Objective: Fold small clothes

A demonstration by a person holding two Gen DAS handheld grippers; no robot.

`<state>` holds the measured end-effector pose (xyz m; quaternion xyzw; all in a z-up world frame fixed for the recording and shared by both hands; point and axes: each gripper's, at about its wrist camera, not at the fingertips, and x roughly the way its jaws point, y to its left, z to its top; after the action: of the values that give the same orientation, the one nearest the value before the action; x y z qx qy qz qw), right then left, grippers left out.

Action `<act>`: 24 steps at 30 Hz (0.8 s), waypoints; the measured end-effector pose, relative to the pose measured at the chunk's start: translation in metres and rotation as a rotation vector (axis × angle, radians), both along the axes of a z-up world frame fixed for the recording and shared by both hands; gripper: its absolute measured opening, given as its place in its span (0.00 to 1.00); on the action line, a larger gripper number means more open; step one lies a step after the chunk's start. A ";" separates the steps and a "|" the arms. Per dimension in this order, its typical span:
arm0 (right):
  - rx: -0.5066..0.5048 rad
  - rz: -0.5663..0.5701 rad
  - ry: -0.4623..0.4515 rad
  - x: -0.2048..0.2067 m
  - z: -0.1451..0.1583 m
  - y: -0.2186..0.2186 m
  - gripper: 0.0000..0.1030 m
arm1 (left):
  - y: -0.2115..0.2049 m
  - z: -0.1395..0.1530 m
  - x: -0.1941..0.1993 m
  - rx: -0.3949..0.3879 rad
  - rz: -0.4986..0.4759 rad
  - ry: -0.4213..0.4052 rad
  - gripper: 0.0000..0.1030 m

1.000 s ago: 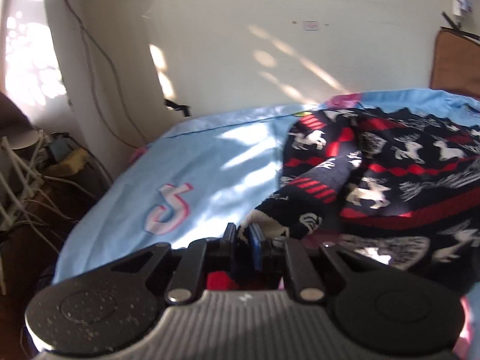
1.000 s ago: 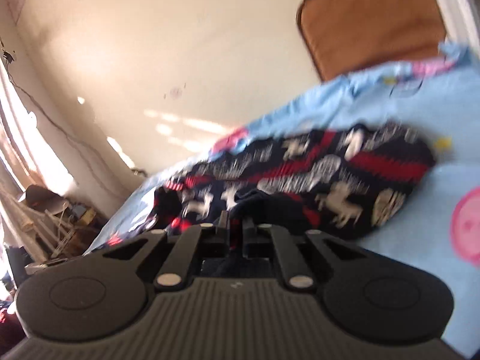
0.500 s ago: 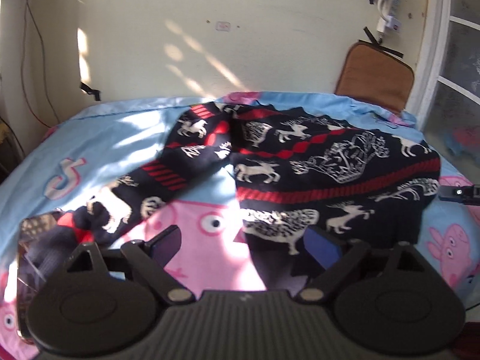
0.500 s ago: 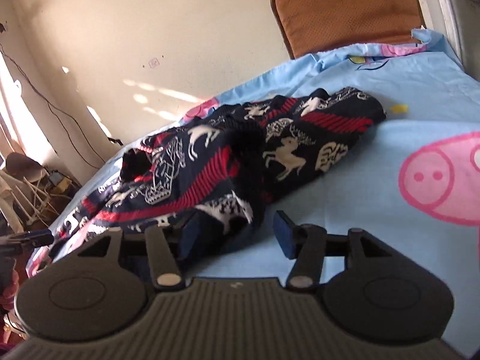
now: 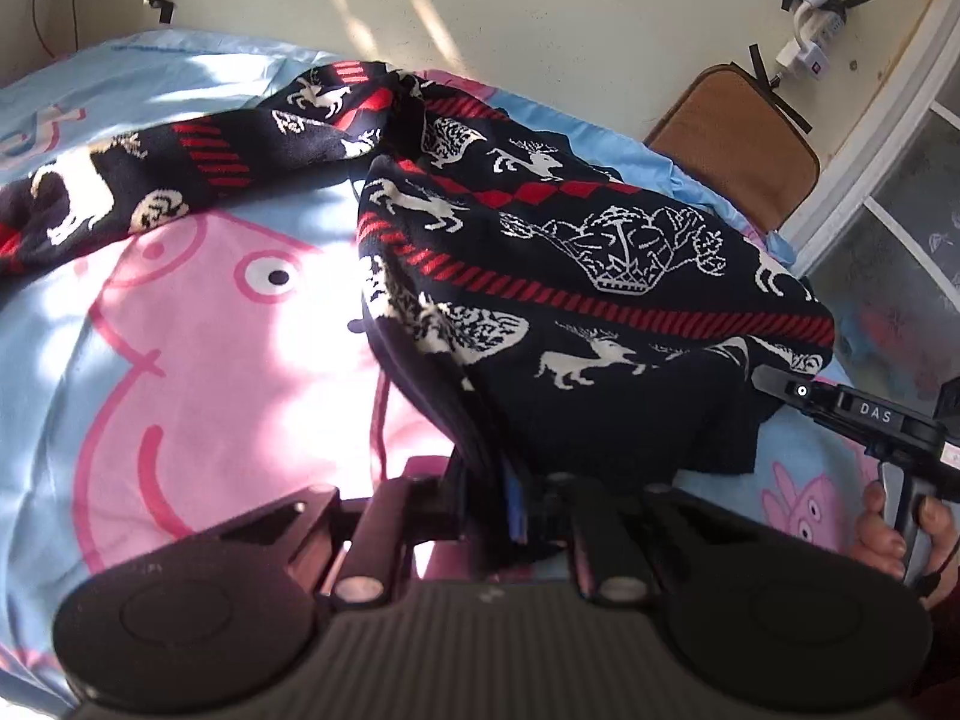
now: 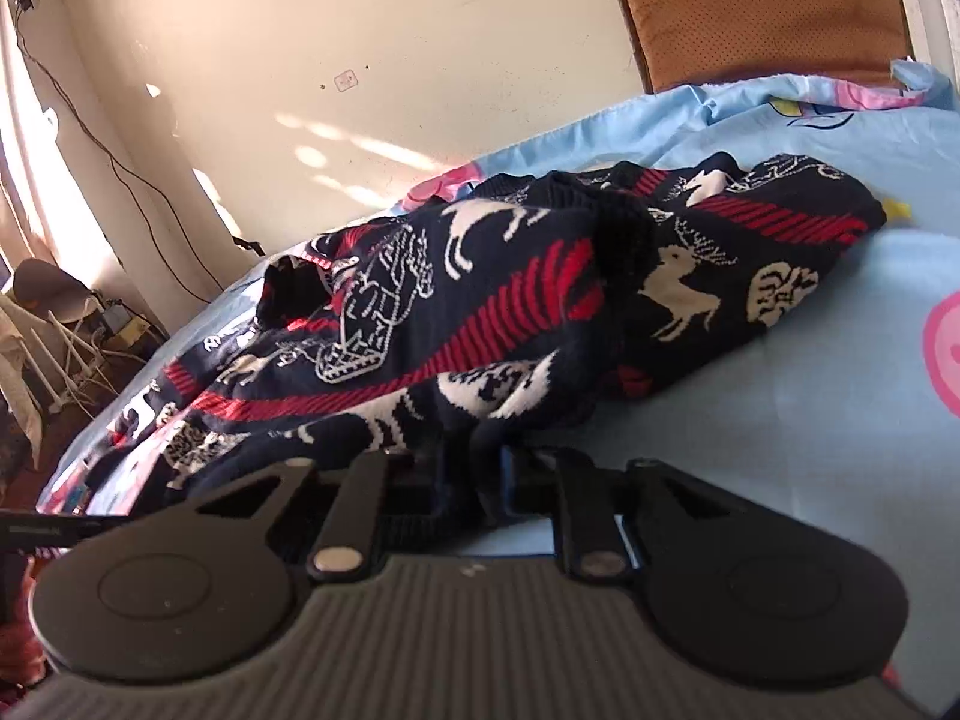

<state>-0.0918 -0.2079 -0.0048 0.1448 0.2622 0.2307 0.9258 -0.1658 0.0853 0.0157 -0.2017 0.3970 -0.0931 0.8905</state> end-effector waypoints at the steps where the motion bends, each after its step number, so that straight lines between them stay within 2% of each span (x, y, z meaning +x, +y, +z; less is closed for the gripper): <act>1: 0.013 0.004 -0.015 -0.005 0.010 -0.004 0.18 | 0.004 0.003 -0.001 -0.019 0.005 -0.008 0.11; 4: 0.020 0.030 -0.087 -0.027 0.051 -0.018 0.17 | 0.013 0.022 -0.011 -0.071 -0.023 -0.060 0.11; 7: -0.043 0.062 -0.162 -0.056 0.100 -0.029 0.17 | 0.018 0.043 -0.029 -0.117 -0.072 -0.126 0.11; 10: -0.167 0.148 -0.149 -0.071 0.118 -0.028 0.19 | 0.018 0.051 -0.046 -0.078 -0.092 -0.146 0.12; 11: -0.232 0.150 -0.145 -0.074 0.117 -0.025 0.29 | 0.018 0.048 -0.047 -0.048 -0.083 -0.123 0.17; 12: -0.332 0.136 -0.131 -0.075 0.109 -0.020 0.37 | 0.018 0.042 -0.049 -0.015 -0.073 -0.080 0.30; 13: -0.404 0.115 -0.119 -0.075 0.103 -0.018 0.52 | 0.019 0.035 -0.050 0.005 -0.076 -0.047 0.36; 14: -0.469 0.073 -0.109 -0.072 0.094 -0.021 0.57 | 0.022 0.029 -0.053 0.019 -0.078 -0.028 0.41; 15: -0.499 0.022 -0.096 -0.068 0.088 -0.028 0.57 | 0.028 0.026 -0.056 0.033 -0.069 -0.018 0.42; 17: -0.472 -0.084 -0.063 -0.058 0.082 -0.049 0.57 | 0.043 0.028 -0.061 0.046 -0.022 -0.028 0.44; 20: -0.334 -0.190 -0.073 -0.045 0.086 -0.078 0.57 | 0.079 0.044 -0.065 0.067 0.112 -0.087 0.54; 22: -0.242 -0.236 -0.091 -0.035 0.090 -0.089 0.57 | 0.097 0.054 -0.058 0.120 0.204 -0.117 0.61; 24: -0.176 -0.289 -0.070 -0.020 0.091 -0.094 0.57 | 0.113 0.061 -0.047 0.204 0.284 -0.125 0.72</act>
<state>-0.1114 -0.3022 0.0858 0.0911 0.2253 0.0763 0.9670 -0.2127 0.1980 0.0763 -0.1580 0.3156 0.0618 0.9336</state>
